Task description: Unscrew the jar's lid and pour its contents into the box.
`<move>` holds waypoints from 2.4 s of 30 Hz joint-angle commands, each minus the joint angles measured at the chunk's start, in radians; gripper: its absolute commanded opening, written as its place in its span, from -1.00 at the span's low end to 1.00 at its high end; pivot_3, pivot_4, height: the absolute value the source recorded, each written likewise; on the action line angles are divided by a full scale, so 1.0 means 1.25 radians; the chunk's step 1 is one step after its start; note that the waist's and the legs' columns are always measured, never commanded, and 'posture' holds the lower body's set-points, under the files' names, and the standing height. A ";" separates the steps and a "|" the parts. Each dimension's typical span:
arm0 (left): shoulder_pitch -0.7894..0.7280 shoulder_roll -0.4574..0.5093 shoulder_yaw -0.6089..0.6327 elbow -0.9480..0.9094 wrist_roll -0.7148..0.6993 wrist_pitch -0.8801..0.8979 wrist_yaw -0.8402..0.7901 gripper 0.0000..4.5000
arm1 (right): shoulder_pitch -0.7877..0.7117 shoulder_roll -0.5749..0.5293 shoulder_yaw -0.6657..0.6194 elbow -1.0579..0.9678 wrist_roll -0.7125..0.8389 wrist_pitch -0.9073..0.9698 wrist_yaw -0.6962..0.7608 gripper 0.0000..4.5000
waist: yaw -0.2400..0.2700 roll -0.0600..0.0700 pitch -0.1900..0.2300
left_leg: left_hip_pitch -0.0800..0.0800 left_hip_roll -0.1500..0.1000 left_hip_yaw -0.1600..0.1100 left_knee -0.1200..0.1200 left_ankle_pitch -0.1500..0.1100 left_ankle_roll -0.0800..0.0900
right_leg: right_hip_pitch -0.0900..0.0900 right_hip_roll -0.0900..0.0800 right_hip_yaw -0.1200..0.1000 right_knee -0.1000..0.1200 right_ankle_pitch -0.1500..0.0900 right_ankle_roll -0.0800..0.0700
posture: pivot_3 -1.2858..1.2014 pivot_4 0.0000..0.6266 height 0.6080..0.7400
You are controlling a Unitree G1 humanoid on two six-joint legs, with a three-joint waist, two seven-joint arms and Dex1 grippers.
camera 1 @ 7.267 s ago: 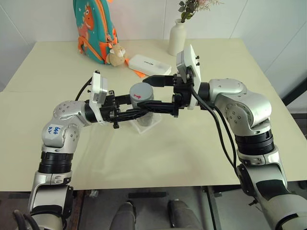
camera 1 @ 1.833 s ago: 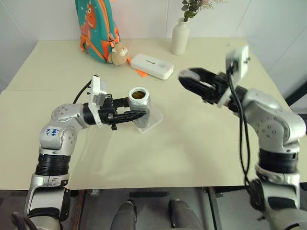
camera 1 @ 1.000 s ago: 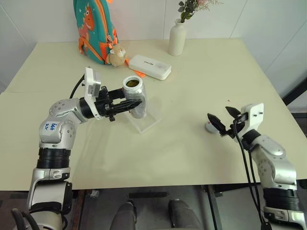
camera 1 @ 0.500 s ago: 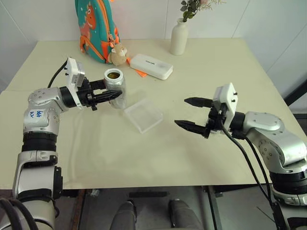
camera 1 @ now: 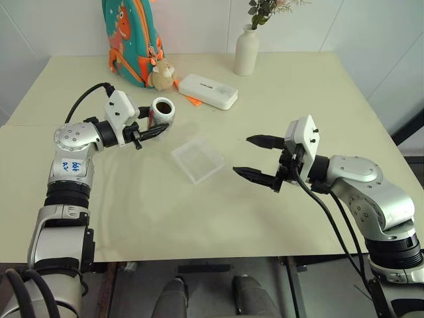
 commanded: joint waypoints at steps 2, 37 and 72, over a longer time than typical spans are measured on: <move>-0.013 0.027 -0.054 -0.063 0.199 -0.213 0.199 -0.16 | 0.011 0.016 -0.033 -0.011 0.002 -0.010 -0.024 0.98 | 0.003 0.000 0.000 | 0.000 0.000 0.000 0.000 0.000 0.000 | 0.000 0.000 0.000 0.000 0.000 0.000 | 0.03 -0.52 1.00; -0.153 0.131 -0.538 0.013 1.176 -0.203 1.375 -0.16 | 0.023 0.125 -0.085 -0.026 0.036 -0.010 -0.144 0.98 | 0.020 -0.001 0.000 | -0.010 -0.002 0.001 0.000 0.003 -0.001 | -0.013 0.000 0.001 0.009 0.000 0.001 | 0.03 -0.52 1.00; 0.006 0.037 0.246 0.404 -0.109 0.062 0.322 -0.16 | 0.023 0.054 -0.067 -0.017 0.026 0.005 -0.070 0.98 | -0.005 -0.001 0.000 | -0.006 -0.002 -0.002 0.002 0.011 -0.002 | -0.012 0.000 -0.001 0.021 0.001 0.000 | 0.03 -0.52 1.00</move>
